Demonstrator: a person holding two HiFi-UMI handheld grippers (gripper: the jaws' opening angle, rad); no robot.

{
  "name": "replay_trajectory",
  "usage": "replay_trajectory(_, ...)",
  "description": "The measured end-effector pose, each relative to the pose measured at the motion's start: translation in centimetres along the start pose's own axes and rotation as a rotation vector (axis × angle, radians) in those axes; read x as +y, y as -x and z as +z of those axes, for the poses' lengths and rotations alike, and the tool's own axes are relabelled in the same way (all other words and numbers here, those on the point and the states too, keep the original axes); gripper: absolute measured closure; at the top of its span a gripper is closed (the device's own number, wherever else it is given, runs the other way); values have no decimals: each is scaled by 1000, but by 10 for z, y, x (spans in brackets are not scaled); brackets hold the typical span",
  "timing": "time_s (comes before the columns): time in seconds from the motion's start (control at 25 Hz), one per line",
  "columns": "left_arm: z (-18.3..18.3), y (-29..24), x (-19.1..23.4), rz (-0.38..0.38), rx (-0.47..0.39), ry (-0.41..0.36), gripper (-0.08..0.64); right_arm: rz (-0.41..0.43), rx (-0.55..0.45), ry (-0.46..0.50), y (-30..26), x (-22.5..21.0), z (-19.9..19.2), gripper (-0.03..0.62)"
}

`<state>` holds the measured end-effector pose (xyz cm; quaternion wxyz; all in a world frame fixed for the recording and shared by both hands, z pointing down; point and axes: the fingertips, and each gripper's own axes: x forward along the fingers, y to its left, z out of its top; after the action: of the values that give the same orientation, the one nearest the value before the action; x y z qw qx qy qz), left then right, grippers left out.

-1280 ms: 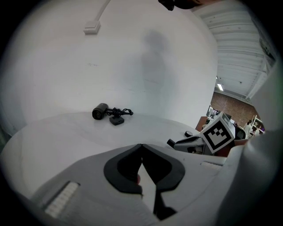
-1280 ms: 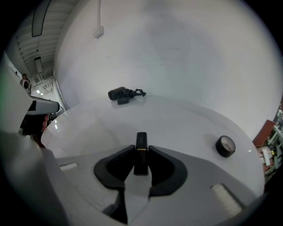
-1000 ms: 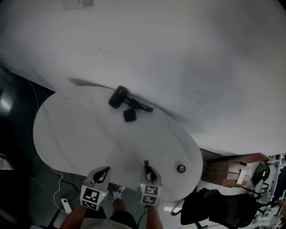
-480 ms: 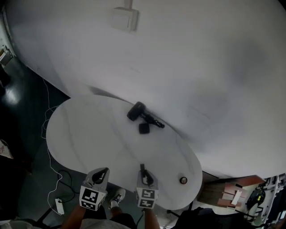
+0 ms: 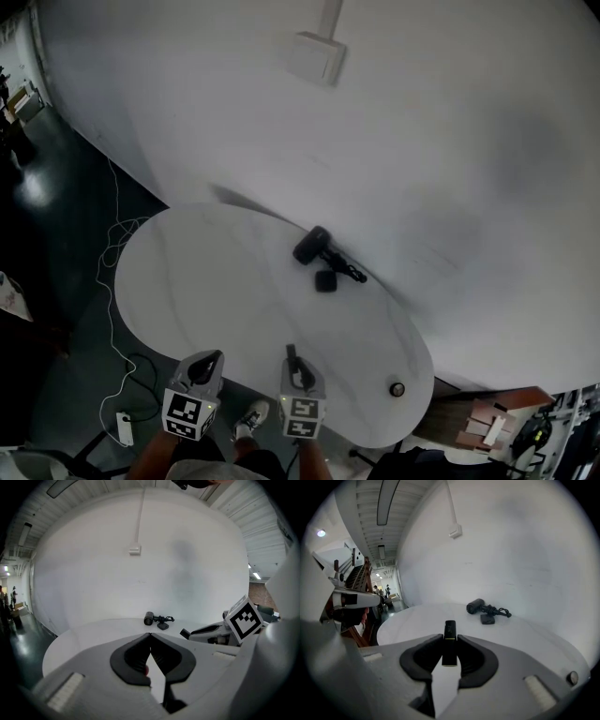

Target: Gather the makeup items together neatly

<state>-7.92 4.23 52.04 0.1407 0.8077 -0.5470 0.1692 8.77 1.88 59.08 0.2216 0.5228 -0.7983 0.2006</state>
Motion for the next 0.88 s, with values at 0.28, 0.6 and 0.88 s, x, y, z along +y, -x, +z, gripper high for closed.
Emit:
replay_trajectory(0.28, -17, 7, 34, -8, 26, 10, 549, 29, 28, -4, -23, 42, -4, 494)
replay_trajectory(0.6, -43, 16, 87, 1, 57, 48, 549, 59, 64, 21, -57, 96, -7, 494)
replay_trajectory(0.88, -69, 22, 125, 18, 87, 94, 549, 102, 102, 53, -89, 140, -10, 494)
